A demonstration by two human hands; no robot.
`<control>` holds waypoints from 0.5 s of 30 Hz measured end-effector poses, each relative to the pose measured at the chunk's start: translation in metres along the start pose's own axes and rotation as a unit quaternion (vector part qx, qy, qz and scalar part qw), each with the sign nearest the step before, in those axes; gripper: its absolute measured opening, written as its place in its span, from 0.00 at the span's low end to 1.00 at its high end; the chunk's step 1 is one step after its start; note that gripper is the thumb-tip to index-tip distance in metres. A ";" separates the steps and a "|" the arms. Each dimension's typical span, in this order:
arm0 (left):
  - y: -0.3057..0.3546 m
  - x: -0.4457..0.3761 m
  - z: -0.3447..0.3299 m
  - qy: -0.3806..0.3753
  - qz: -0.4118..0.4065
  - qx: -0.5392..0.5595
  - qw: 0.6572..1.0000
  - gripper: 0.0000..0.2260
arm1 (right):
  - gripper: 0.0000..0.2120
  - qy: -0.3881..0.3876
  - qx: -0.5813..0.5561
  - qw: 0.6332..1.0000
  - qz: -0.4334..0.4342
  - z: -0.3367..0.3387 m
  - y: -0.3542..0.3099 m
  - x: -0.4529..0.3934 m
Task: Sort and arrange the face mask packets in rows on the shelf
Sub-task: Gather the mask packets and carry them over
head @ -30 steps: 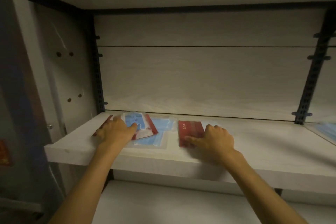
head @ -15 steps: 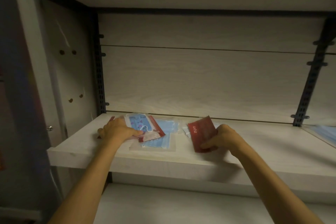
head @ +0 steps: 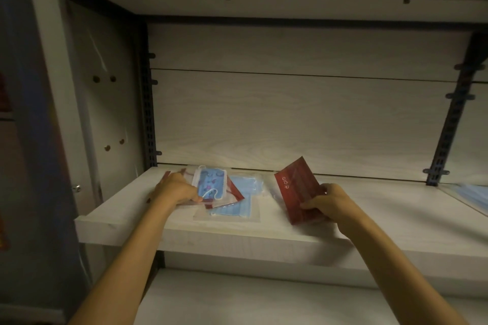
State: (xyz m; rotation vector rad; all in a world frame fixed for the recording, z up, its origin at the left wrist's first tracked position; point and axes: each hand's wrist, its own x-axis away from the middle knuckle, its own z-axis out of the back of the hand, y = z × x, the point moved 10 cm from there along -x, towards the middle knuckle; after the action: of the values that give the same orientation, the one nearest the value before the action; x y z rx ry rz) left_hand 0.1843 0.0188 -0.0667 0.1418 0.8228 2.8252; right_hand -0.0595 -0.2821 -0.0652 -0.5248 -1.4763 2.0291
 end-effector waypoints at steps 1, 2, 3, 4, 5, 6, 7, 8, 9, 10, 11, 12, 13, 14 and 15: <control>0.000 -0.001 0.001 0.006 0.000 0.010 1.000 0.40 | 0.13 0.000 -0.003 1.000 0.001 0.000 0.000 0.001; 0.000 0.001 0.002 0.014 0.004 0.014 1.000 0.40 | 0.13 0.000 -0.004 1.000 0.001 0.000 0.000 0.001; 0.000 0.001 0.004 0.026 0.006 0.010 1.000 0.41 | 0.13 0.000 -0.006 1.000 0.001 0.001 0.000 0.002; 0.000 0.003 0.004 0.035 0.006 0.000 0.999 0.44 | 0.13 0.000 -0.008 1.000 0.002 0.001 0.000 0.002; 0.001 0.004 0.004 0.037 0.005 -0.012 0.999 0.47 | 0.13 0.000 -0.009 1.000 0.002 0.001 0.000 0.002; 0.002 0.007 0.004 0.037 0.006 -0.011 0.999 0.49 | 0.14 0.000 -0.010 1.000 0.003 0.001 0.000 0.002; 0.002 0.007 0.005 0.040 0.010 0.007 0.999 0.51 | 0.14 0.001 -0.010 1.000 0.004 0.001 -0.001 0.003; 0.001 0.006 0.006 0.041 0.021 0.037 0.998 0.52 | 0.14 0.003 -0.010 1.000 0.005 0.001 -0.001 0.003; 0.001 0.006 0.008 0.046 0.031 0.065 0.996 0.52 | 0.14 0.005 -0.009 1.000 0.007 0.002 -0.002 0.004; 0.000 0.005 0.010 0.049 0.039 0.088 0.994 0.48 | 0.14 0.006 -0.008 1.000 0.011 0.002 -0.002 0.005; -0.001 0.003 0.011 0.050 0.041 0.108 0.992 0.43 | 0.14 0.006 -0.009 1.000 0.016 0.002 -0.003 0.007; -0.002 0.003 0.013 0.051 0.040 0.123 0.990 0.36 | 0.13 0.005 -0.010 1.000 0.022 0.003 -0.003 0.008; -0.002 0.002 0.014 0.051 0.034 0.134 0.989 0.28 | 0.13 0.006 -0.016 0.999 0.028 0.003 -0.004 0.010; -0.003 0.002 0.015 0.049 0.029 0.136 0.989 0.22 | 0.14 0.006 -0.026 0.999 0.033 0.003 -0.005 0.012; -0.002 0.002 0.015 0.046 0.022 0.130 0.990 0.16 | 0.14 0.006 -0.039 0.999 0.035 0.003 -0.005 0.014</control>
State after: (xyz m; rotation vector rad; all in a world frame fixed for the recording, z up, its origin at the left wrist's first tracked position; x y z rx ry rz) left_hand 0.1846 0.0287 -0.0547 0.0669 1.2219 2.7697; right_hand -0.0709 -0.2739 -0.0593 -0.6279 -1.5537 2.0246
